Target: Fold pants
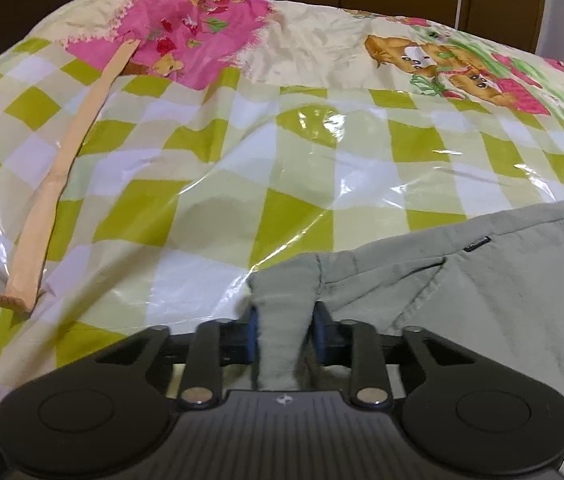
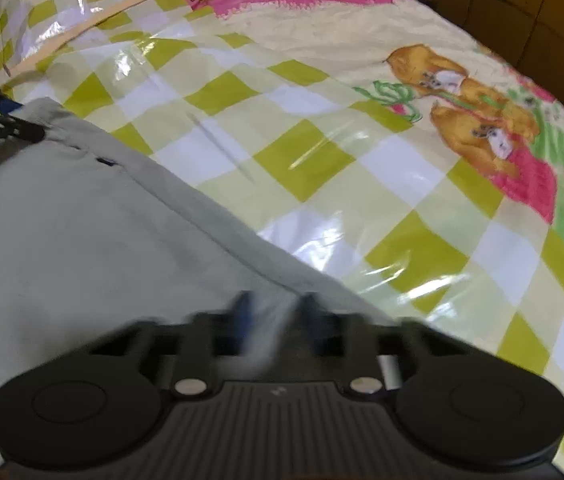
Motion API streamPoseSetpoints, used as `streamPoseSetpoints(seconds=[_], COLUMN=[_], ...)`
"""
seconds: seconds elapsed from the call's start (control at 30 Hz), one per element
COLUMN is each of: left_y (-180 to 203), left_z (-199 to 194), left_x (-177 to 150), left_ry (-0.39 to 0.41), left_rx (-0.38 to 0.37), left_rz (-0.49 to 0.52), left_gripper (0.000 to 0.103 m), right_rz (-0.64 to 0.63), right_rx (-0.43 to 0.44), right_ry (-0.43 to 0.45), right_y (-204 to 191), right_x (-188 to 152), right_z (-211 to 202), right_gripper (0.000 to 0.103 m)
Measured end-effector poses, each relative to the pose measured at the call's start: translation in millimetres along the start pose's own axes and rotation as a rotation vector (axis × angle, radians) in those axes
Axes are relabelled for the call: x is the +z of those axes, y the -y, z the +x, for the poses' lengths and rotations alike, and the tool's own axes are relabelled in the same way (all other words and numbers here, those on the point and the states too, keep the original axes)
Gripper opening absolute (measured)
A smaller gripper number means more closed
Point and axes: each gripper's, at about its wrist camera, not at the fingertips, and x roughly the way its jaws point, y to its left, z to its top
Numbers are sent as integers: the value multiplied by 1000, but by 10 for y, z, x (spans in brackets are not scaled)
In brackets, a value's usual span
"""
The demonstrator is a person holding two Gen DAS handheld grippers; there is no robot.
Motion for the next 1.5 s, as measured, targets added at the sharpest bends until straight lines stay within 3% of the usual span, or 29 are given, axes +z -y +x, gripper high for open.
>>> streamPoseSetpoints(seconds=[0.17, 0.33, 0.4, 0.53, 0.63, 0.7, 0.77, 0.8, 0.83, 0.9, 0.93, 1.07, 1.23, 1.4, 1.5], left_y=[15, 7, 25, 28, 39, 70, 107, 122, 128, 128, 127, 80, -38, -165, -208], left_z=[-292, -535, -584, -731, -829, -882, -928, -946, -962, -1014, -1053, -1251, -1609, -1972, -2044], left_x=[44, 67, 52, 17, -13, -37, -50, -53, -58, -70, -88, -218, -498, -934, -1329], left_ry=[69, 109, 113, 138, 152, 154, 156, 158, 160, 169, 175, 193, 227, 252, 218], left_rx=[-28, -85, -98, -138, -161, -173, -184, -185, -186, -191, -192, -199, -220, -236, -223], left_rz=[-6, -9, 1, 13, 23, 35, 46, 50, 51, 44, 39, 13, -22, -60, -77], left_gripper=[32, 31, 31, 31, 31, 31, 31, 31, 31, 31, 31, 31, 31, 32, 33], right_rz=[7, -48, -70, -88, -148, -158, -120, -112, -112, -124, -154, -161, -95, -62, -62], right_rx=[-32, 18, 5, -7, -5, -19, -30, -31, -16, -7, -18, -21, 10, 112, 207], right_ry=[22, 66, 59, 61, 28, 41, 33, 31, 25, 4, -5, 11, 95, 139, 105], right_y=[-74, -118, -131, -99, -100, -72, -19, -10, -19, -87, -147, -224, -302, -717, -1152], right_x=[31, 52, 75, 100, 91, 95, 124, 136, 147, 158, 155, 138, 2, -384, -755], right_z=[-135, -323, -266, -89, 64, 103, 131, 135, 134, 128, 118, -63, -707, -1605, -1985], right_gripper=[1, 5, 14, 47, 62, 64, 63, 54, 33, 12, 7, 1, 1, 1, 1])
